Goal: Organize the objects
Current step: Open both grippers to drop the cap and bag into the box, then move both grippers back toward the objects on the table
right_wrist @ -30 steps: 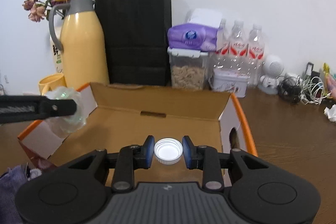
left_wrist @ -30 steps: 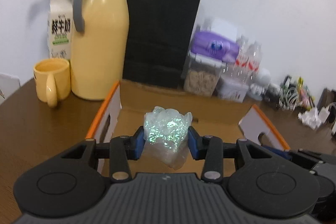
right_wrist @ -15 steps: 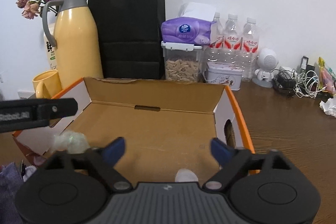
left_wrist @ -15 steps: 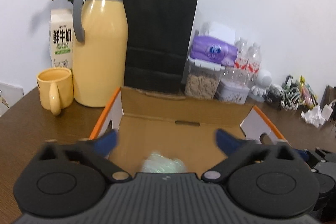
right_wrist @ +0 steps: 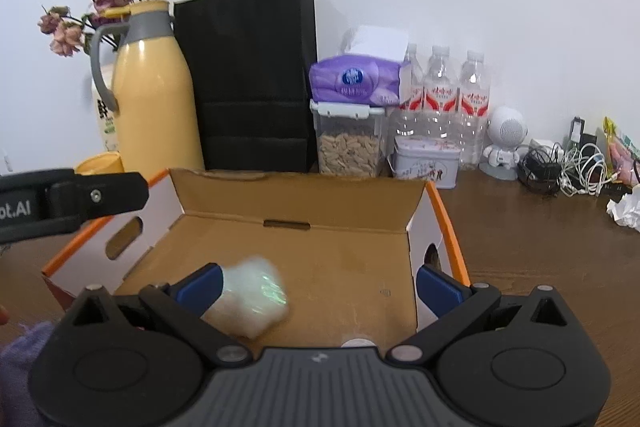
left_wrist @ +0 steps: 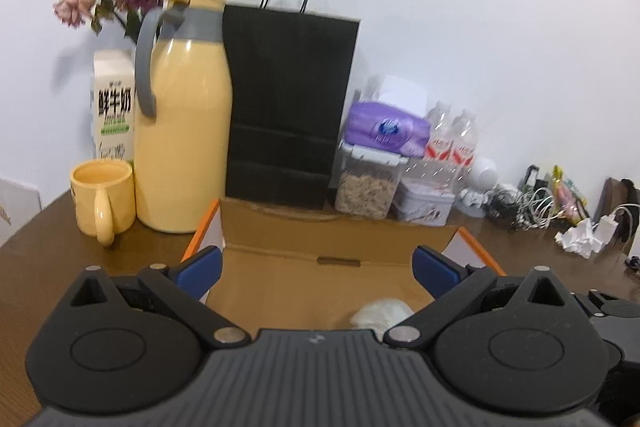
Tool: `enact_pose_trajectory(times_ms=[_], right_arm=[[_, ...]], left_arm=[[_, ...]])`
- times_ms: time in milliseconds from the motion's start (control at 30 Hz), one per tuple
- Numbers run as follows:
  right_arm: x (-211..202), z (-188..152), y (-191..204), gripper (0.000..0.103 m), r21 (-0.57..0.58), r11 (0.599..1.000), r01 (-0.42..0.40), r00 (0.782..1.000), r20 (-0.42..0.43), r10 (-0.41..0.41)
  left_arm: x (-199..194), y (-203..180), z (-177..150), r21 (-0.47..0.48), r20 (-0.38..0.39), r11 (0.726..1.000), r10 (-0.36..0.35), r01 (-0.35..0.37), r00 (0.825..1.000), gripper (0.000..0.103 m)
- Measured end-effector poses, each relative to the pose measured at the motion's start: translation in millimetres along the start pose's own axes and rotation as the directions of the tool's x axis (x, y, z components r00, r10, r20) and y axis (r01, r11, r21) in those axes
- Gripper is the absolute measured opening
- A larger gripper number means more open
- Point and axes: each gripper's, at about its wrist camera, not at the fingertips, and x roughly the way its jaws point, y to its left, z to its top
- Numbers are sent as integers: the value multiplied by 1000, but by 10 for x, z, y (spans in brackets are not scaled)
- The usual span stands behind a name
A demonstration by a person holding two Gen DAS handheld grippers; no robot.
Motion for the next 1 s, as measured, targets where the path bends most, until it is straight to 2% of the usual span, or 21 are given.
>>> enact_pose_trajectory(times_ms=[167,500,1000], right_arm=[[-295,65,45,103,-20,1000,-20,998,62,21],[-867,15,77,103,-37,998,-42,991,124,46],[-1640,-525,14,103,-49,996,-75,991,104,80]], left_arm=[[-292,-14,131,-11,51,1000,-16,17,999,103],[-819,-15,228,14,73,1000,-21,20,997,103],[-1537,251,-186,43,9,999,1,-2,1000,103]])
